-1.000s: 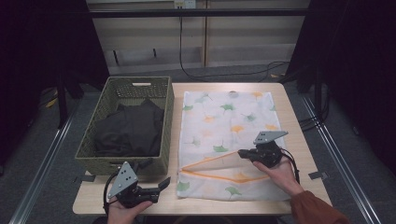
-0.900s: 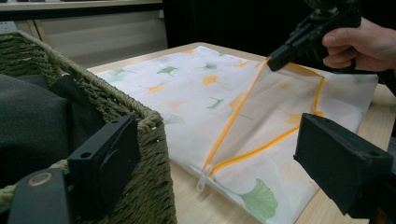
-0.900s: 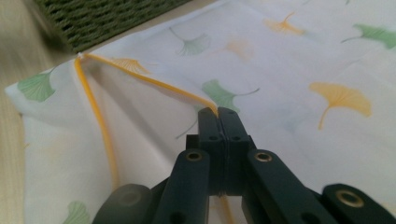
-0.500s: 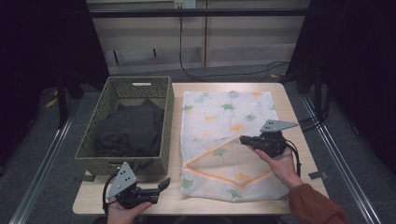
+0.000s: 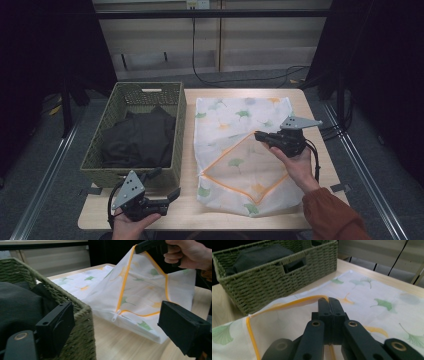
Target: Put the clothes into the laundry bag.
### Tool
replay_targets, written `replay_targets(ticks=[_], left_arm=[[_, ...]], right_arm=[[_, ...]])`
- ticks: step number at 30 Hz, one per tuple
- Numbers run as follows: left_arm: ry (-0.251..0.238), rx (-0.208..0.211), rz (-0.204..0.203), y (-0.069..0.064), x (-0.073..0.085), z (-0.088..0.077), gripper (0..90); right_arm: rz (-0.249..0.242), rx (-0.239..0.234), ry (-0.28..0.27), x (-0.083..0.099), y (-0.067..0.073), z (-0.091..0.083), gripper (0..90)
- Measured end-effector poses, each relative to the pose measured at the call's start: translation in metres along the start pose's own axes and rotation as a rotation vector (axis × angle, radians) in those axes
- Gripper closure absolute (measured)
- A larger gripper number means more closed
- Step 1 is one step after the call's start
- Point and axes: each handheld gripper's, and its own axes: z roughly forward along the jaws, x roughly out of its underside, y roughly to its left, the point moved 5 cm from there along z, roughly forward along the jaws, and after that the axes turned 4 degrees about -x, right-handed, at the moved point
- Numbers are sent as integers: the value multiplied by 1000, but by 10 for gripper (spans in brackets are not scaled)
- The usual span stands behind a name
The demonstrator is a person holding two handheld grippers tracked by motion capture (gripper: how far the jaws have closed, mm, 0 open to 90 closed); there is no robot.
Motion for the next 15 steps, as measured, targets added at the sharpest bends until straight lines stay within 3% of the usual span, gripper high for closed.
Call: replay_targets(ticks=[7, 10, 12, 15], left_arm=[[3, -19, -17, 17, -18, -6, 111], [4, 10, -39, 23, -23, -7, 122], [3, 58, -62, 35, -29, -9, 147], [29, 32, -54, 49, -37, -9, 141]], right_arm=[[4, -21, 7, 0, 4, 4, 897], [-10, -24, 22, 3, 6, 5, 896], [-10, -25, 28, 4, 6, 6, 897], [-6, -26, 35, 6, 5, 6, 896]])
